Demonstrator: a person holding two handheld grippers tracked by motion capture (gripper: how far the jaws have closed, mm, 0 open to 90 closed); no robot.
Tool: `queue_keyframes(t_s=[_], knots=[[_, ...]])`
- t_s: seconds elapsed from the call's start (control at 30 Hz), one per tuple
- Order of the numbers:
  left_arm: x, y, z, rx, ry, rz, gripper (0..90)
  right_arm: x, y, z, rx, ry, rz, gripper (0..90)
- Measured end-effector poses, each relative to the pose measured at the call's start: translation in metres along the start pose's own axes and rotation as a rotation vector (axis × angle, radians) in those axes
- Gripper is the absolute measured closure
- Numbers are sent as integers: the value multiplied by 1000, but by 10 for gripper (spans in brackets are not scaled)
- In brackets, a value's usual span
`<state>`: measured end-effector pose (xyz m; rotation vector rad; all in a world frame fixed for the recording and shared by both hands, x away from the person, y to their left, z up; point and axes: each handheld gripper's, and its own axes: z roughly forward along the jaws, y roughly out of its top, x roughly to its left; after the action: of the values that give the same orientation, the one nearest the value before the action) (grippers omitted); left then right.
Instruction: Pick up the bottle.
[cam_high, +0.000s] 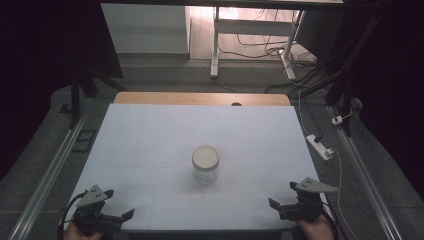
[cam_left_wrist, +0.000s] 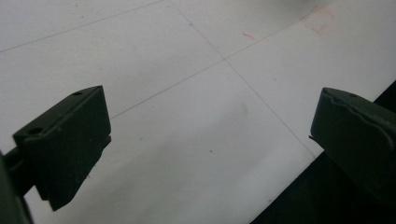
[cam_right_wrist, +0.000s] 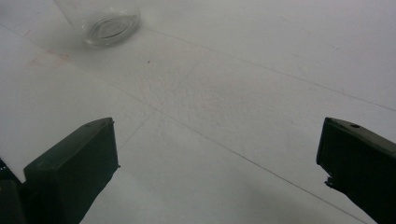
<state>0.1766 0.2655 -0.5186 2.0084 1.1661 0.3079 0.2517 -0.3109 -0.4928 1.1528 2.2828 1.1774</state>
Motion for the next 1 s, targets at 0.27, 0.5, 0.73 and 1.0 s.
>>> queue_keyframes(t_s=[0.27, 0.5, 0.73, 1.0], knots=[[1, 0, 0, -11, -29, -3, 0, 1, 0, 1, 12, 16, -8, 0], [1, 1, 1, -7, -46, -2, 0, 1, 1, 2, 17, 25, -14, 0], [1, 1, 1, -16, -46, 1, 0, 1, 1, 2, 19, 27, -20, 0], [0, 4, 1, -38, -45, 4, 0, 2, 1, 2, 23, 29, -23, 0]])
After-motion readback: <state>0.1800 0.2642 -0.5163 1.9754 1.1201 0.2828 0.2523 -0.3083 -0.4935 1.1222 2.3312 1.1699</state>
